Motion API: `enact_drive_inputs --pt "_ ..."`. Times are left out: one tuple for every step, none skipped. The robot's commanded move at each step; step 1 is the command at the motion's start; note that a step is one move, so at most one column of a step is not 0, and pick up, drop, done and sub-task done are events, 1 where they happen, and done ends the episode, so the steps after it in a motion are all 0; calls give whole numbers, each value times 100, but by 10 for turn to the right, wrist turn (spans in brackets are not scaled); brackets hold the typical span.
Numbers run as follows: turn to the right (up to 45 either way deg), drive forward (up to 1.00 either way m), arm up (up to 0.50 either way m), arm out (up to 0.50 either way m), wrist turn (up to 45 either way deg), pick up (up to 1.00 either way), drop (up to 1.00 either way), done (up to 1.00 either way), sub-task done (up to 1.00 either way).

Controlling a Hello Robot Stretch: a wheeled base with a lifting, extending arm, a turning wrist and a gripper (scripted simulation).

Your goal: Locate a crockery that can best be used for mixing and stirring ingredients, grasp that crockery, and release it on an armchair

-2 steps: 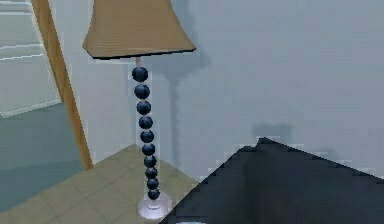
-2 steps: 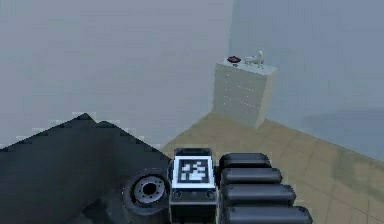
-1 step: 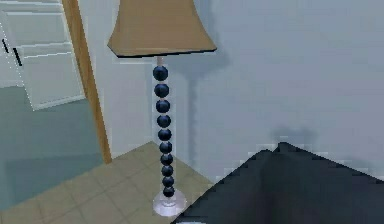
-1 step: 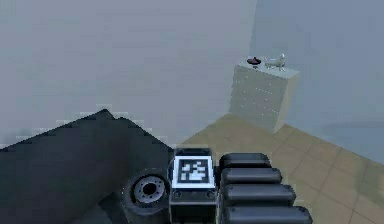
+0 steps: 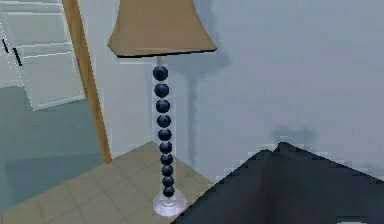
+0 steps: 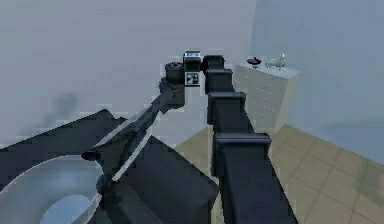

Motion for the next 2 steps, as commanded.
enact_drive_inputs --pt "0 0 0 0 390 0 0 0 0" --pt "0 0 -38 0 0 0 0 0 0"
